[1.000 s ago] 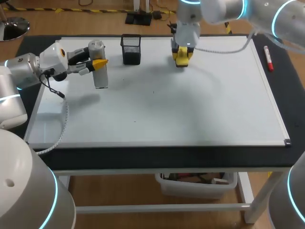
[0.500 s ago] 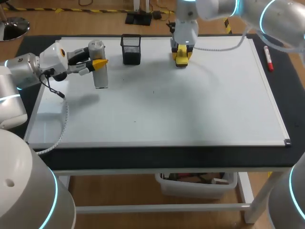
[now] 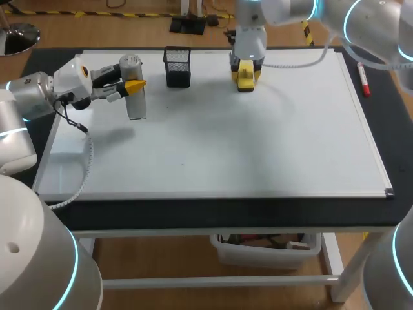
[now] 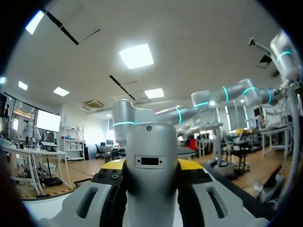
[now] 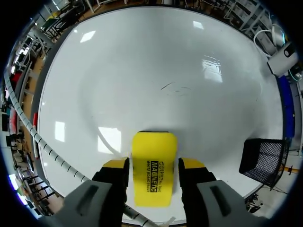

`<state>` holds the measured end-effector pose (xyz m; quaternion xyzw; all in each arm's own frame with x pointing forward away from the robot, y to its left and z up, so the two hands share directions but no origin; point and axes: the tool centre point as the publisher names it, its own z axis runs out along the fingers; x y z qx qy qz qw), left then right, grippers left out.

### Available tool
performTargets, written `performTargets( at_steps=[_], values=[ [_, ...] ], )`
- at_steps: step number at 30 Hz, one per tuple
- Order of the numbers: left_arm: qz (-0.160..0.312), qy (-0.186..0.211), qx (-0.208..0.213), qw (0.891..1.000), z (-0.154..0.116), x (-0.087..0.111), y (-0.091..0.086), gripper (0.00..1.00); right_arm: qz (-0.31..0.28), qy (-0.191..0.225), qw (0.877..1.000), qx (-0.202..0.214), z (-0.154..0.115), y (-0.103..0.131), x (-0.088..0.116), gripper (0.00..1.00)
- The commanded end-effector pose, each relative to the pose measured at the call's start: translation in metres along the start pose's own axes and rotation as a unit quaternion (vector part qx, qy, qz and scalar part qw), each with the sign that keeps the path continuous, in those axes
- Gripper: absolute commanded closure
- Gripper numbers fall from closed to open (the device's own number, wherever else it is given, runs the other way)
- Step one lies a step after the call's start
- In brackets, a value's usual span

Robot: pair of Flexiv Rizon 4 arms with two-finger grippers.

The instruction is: Pick up the inspection probe, press it on each red-marked spot on the whiteboard one by one, put down the probe, pick up the eraser, and wipe off all the red marks.

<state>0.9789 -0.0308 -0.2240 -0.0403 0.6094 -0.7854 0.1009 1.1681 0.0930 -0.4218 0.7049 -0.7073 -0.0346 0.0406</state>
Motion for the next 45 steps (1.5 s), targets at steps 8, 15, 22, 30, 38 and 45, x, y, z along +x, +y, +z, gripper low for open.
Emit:
performTargets(
  at_steps=[8, 15, 22, 30, 38, 45],
  values=[
    [0.001, 0.000, 0.001, 1.000, 0.000, 0.000, 0.000, 1.00, 0.081, -0.072, 0.994, 0.017, -0.043, -0.001, 0.021, 0.00],
    [0.001, 0.000, 0.001, 1.000, 0.000, 0.000, 0.000, 1.00, 0.207, -0.121, 0.971, -0.015, -0.086, -0.005, 0.026, 0.00],
    [0.001, 0.000, 0.001, 1.000, 0.000, 0.000, 0.000, 1.00, 0.297, -0.181, 0.937, -0.027, -0.128, -0.014, 0.032, 0.00],
    [0.001, 0.000, 0.001, 1.000, 0.000, 0.000, 0.000, 1.00, 0.374, -0.232, 0.897, -0.032, -0.165, -0.018, 0.044, 0.00],
    [0.001, 0.000, 0.001, 1.000, 0.000, 0.000, 0.000, 1.00, 0.421, -0.235, 0.875, -0.036, -0.192, -0.018, 0.062, 0.00],
    [0.001, 0.000, 0.001, 1.000, 0.000, 0.000, 0.000, 1.00, 0.438, -0.249, 0.863, -0.031, -0.207, -0.013, 0.074, 0.00]
  ],
)
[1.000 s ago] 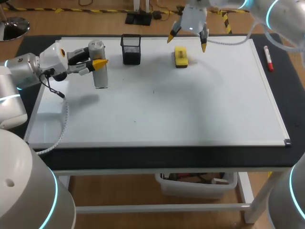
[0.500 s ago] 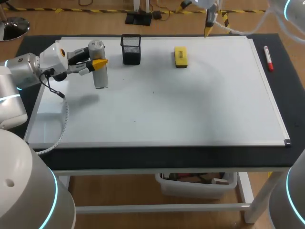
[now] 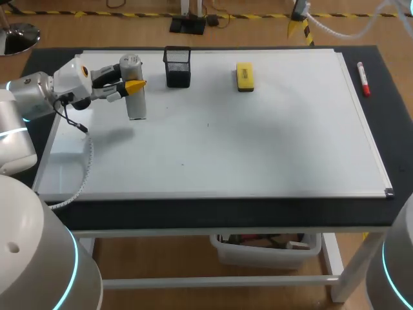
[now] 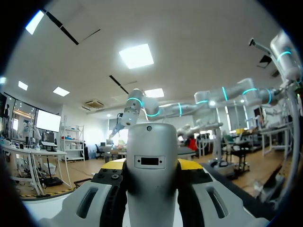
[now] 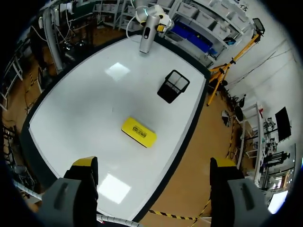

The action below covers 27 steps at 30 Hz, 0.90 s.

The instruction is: Pick up the inspection probe, press it on each red-marked spot on the whiteboard one by one, put down the probe, pick up the eraser, and wipe off all the red marks.

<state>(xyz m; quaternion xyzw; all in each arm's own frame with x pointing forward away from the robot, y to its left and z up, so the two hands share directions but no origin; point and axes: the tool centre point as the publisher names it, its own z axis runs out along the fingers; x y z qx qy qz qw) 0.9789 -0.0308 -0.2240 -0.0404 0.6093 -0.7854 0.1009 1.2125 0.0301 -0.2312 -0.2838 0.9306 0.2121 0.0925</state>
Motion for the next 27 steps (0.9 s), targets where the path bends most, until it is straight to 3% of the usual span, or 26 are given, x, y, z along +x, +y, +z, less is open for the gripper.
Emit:
performTargets(
  at_steps=[1, 12, 19, 27],
  values=[
    [0.001, 0.000, 0.001, 1.000, 0.000, 0.000, 0.000, 1.00, -0.027, -0.024, 0.999, -0.006, -0.019, 0.003, 0.009, 0.00],
    [0.001, 0.000, 0.001, 1.000, 0.000, 0.000, 0.000, 1.00, -0.027, -0.024, 0.999, -0.006, -0.019, 0.003, 0.009, 0.00],
    [-0.001, -0.004, -0.017, 1.000, 0.007, -0.018, -0.022, 1.00, -0.027, -0.024, 0.999, -0.006, -0.019, 0.003, 0.009, 0.00],
    [0.008, 0.037, -0.014, 0.999, 0.031, -0.045, -0.046, 1.00, -0.027, -0.024, 0.999, -0.006, -0.019, 0.003, 0.009, 0.00]
  ],
)
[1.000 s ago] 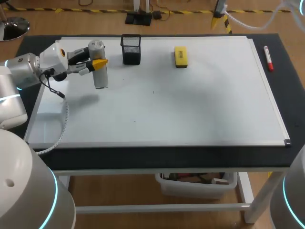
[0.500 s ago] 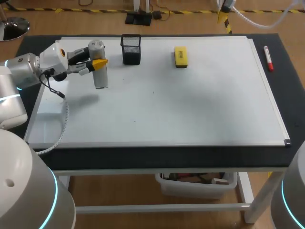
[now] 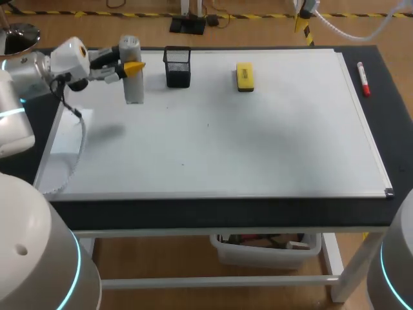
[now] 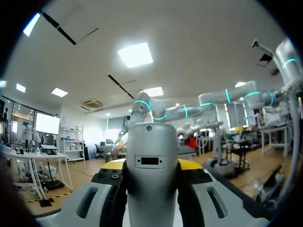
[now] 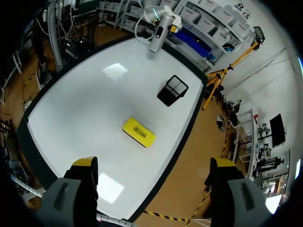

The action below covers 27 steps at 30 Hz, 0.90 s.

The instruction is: Pick up the inspection probe, press it on each red-marked spot on the whiteboard one by one, put down the probe, pick up the eraser, and wipe off all the red marks.

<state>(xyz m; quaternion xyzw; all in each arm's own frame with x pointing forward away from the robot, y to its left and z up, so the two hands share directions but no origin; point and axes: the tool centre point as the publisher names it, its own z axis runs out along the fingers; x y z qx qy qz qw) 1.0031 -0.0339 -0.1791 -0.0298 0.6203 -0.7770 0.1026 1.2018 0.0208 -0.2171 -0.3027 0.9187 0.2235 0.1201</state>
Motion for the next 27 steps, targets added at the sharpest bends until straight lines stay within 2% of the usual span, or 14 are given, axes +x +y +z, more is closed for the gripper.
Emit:
performTargets(
  at_steps=[1, 6, 15, 21, 27],
  values=[
    [0.001, 0.034, 0.003, 0.999, 0.015, -0.024, -0.008, 1.00, -0.001, 0.002, 1.000, 0.001, -0.001, 0.000, 0.000, 0.00],
    [0.005, 0.066, 0.008, 0.998, 0.033, -0.045, -0.018, 1.00, -0.001, 0.002, 1.000, 0.001, -0.001, 0.000, 0.000, 0.00],
    [0.008, 0.116, 0.020, 0.993, 0.068, -0.086, -0.024, 1.00, -0.001, 0.002, 1.000, 0.001, -0.001, 0.000, 0.000, 0.00],
    [0.010, 0.144, 0.034, 0.989, 0.089, -0.108, -0.023, 1.00, -0.001, 0.002, 1.000, 0.001, -0.001, 0.000, 0.000, 0.00],
    [0.001, 0.170, 0.044, 0.984, 0.103, -0.125, -0.013, 1.00, -0.001, 0.002, 1.000, 0.001, -0.001, 0.000, 0.000, 0.00]
  ],
)
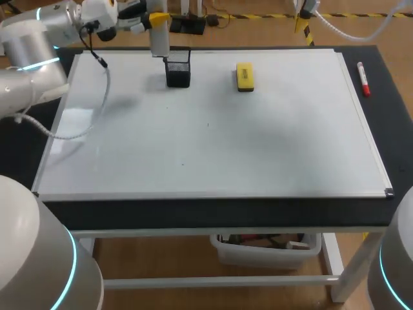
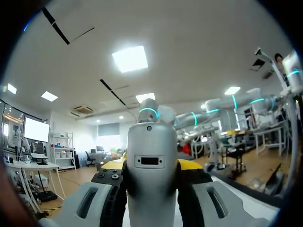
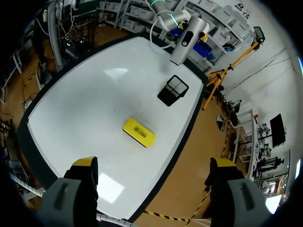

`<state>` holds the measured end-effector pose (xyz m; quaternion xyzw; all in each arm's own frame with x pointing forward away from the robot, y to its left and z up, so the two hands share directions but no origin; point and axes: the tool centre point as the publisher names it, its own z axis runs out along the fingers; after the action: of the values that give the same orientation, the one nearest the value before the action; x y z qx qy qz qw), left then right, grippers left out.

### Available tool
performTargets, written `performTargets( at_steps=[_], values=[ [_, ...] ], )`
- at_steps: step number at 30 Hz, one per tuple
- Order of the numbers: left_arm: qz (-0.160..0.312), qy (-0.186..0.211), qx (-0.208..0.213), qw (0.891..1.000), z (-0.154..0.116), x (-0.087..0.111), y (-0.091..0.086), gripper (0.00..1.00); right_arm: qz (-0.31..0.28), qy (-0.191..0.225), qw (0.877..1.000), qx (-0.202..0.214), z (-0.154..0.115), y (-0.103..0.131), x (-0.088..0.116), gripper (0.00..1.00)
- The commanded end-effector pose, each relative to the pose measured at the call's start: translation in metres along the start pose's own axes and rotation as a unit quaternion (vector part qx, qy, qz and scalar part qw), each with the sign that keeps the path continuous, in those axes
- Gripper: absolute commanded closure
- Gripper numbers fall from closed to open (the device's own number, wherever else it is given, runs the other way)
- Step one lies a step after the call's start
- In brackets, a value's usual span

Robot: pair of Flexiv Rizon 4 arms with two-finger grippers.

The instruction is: Pick up the inspection probe, press it on each red-marked spot on the whiteboard one by one, put down the probe, pick up the eraser, and wipe off all the red marks.

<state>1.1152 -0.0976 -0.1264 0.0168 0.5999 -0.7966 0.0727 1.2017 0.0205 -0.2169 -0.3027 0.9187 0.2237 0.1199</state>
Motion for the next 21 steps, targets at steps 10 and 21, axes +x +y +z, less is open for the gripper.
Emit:
performTargets(
  at_steps=[10, 21],
  values=[
    [-0.024, 0.140, 0.018, 0.990, 0.018, -0.043, 0.032, 1.00, -0.001, 0.002, 1.000, 0.001, -0.001, 0.000, 0.000, 0.00],
    [-0.030, 0.160, 0.025, 0.986, 0.022, -0.049, 0.051, 1.00, -0.001, 0.002, 1.000, 0.001, -0.001, 0.000, 0.000, 0.00]
  ],
)
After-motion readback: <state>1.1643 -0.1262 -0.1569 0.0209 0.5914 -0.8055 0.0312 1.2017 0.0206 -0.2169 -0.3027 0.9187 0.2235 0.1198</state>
